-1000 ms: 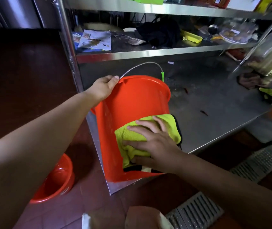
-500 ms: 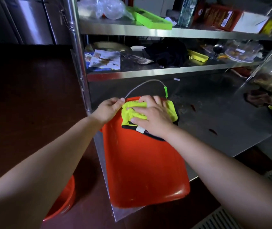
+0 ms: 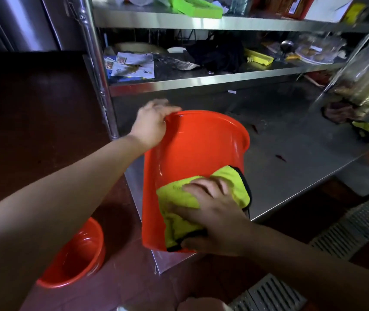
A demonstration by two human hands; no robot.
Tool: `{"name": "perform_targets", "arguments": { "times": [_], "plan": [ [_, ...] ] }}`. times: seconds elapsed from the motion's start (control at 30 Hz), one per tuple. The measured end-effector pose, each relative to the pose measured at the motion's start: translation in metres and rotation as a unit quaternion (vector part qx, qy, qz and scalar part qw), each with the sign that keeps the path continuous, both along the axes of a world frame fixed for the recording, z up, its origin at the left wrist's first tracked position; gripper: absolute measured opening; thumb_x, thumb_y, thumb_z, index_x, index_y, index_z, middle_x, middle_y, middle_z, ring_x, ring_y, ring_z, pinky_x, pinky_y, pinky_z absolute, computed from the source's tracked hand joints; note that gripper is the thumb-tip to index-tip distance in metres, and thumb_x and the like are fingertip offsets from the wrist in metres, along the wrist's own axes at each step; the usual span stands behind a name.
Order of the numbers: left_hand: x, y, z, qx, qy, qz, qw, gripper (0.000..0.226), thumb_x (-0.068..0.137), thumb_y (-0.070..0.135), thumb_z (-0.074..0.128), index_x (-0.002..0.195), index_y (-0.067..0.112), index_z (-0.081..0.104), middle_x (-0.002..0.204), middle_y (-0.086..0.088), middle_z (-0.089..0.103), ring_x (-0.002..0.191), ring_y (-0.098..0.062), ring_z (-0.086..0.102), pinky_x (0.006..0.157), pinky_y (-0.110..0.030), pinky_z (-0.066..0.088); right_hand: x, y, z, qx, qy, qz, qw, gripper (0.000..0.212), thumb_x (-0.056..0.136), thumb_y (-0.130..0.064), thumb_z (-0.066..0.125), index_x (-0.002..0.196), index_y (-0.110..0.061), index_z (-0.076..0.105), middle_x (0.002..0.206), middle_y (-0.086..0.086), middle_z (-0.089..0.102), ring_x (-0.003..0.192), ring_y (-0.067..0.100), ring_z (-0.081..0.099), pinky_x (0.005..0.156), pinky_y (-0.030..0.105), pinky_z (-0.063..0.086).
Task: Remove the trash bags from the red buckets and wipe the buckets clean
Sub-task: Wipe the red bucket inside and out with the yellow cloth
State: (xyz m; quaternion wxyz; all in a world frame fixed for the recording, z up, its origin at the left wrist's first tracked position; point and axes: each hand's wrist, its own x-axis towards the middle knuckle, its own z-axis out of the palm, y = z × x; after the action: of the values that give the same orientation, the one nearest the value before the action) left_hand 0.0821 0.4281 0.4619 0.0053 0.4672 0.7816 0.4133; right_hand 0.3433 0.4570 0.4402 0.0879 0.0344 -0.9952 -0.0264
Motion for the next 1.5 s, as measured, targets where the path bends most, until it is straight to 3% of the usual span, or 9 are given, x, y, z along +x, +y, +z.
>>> {"name": "perform_targets", "arguments": {
  "times": [0.1,0.33,0.67,0.77,0.83,0.97,1.1,1.27,1.5],
  "plan": [
    [0.003,0.012,0.008,-0.057,-0.180,-0.066,0.980,0.044,0.089,0.005,0.043,0.131,0.013,0.053,0.130,-0.006,0.052,0.125,-0.014,0.044,0.105,-0.013,0.030,-0.006,0.001,0.002,0.003,0.014,0.000,1.000,0.060,0.075,-0.069,0.049,0.129,-0.042,0.048,0.132,0.003,0.046,0.120,0.028,0.039,0.096,0.049,0.028],
    [-0.022,0.018,0.005,-0.152,-0.171,-0.002,0.973,0.042,0.079,0.057,0.036,0.114,0.041,0.055,0.132,0.002,0.055,0.125,-0.018,0.048,0.111,-0.037,0.032,-0.062,0.037,0.010,-0.012,0.047,-0.048,0.998,0.047,0.079,-0.064,0.046,0.120,-0.044,0.056,0.124,-0.004,0.051,0.110,0.024,0.042,0.082,0.042,0.034],
    [-0.034,0.014,-0.016,-0.075,-0.246,0.019,0.966,0.026,0.083,0.051,0.040,0.093,0.038,0.061,0.105,0.002,0.065,0.110,-0.022,0.057,0.104,-0.039,0.038,-0.132,0.096,0.033,-0.063,0.089,-0.191,0.976,0.048,0.082,-0.062,0.049,0.121,-0.038,0.061,0.126,-0.006,0.045,0.113,0.024,0.036,0.090,0.041,0.031],
    [-0.026,0.014,-0.002,-0.052,-0.297,0.000,0.953,0.026,0.091,0.003,0.039,0.087,0.019,0.060,0.087,-0.003,0.059,0.078,-0.015,0.054,0.070,-0.016,0.043,-0.122,0.079,0.029,-0.026,0.068,-0.174,0.982,0.050,0.081,-0.066,0.042,0.125,-0.046,0.054,0.128,-0.006,0.044,0.116,0.023,0.033,0.088,0.040,0.027],
    [-0.017,0.021,0.011,-0.037,-0.268,-0.046,0.962,0.036,0.088,-0.010,0.034,0.102,0.008,0.062,0.101,-0.006,0.059,0.090,-0.013,0.054,0.077,-0.012,0.041,-0.114,0.068,0.026,-0.007,0.066,-0.159,0.985,0.054,0.078,-0.068,0.036,0.125,-0.049,0.053,0.126,-0.005,0.047,0.113,0.024,0.035,0.085,0.041,0.030],
    [-0.002,0.029,0.014,-0.079,-0.196,-0.095,0.973,0.042,0.084,0.034,0.040,0.117,0.018,0.062,0.120,-0.003,0.061,0.118,-0.020,0.053,0.110,-0.034,0.033,-0.093,0.048,0.023,0.014,0.043,-0.141,0.989,0.051,0.080,-0.066,0.039,0.124,-0.046,0.054,0.125,-0.001,0.050,0.112,0.027,0.039,0.085,0.043,0.032],
    [-0.009,0.026,0.014,-0.088,-0.228,-0.082,0.966,0.027,0.097,0.019,0.046,0.120,0.014,0.059,0.111,-0.003,0.058,0.105,-0.015,0.051,0.085,-0.009,0.038,-0.052,0.024,0.010,0.010,0.013,-0.088,0.996,0.053,0.081,-0.068,0.042,0.129,-0.047,0.049,0.127,0.000,0.049,0.115,0.027,0.039,0.086,0.043,0.032],
    [-0.019,0.012,0.013,-0.066,-0.250,-0.079,0.963,0.028,0.099,0.012,0.041,0.121,0.009,0.058,0.109,-0.003,0.057,0.100,-0.011,0.049,0.071,-0.004,0.038,-0.002,-0.003,-0.008,-0.034,-0.004,-0.029,0.999,0.055,0.079,-0.064,0.050,0.131,-0.046,0.046,0.133,-0.002,0.047,0.121,0.024,0.038,0.096,0.049,0.031],
    [-0.030,-0.004,0.006,-0.036,-0.301,-0.068,0.950,0.025,0.100,0.023,0.041,0.118,0.021,0.057,0.113,0.003,0.055,0.104,-0.009,0.048,0.089,-0.018,0.033,-0.032,0.006,0.001,-0.037,0.009,-0.002,0.999,0.047,0.083,-0.064,0.044,0.124,-0.043,0.056,0.124,-0.005,0.048,0.111,0.022,0.042,0.089,0.044,0.033]
  ]
}}
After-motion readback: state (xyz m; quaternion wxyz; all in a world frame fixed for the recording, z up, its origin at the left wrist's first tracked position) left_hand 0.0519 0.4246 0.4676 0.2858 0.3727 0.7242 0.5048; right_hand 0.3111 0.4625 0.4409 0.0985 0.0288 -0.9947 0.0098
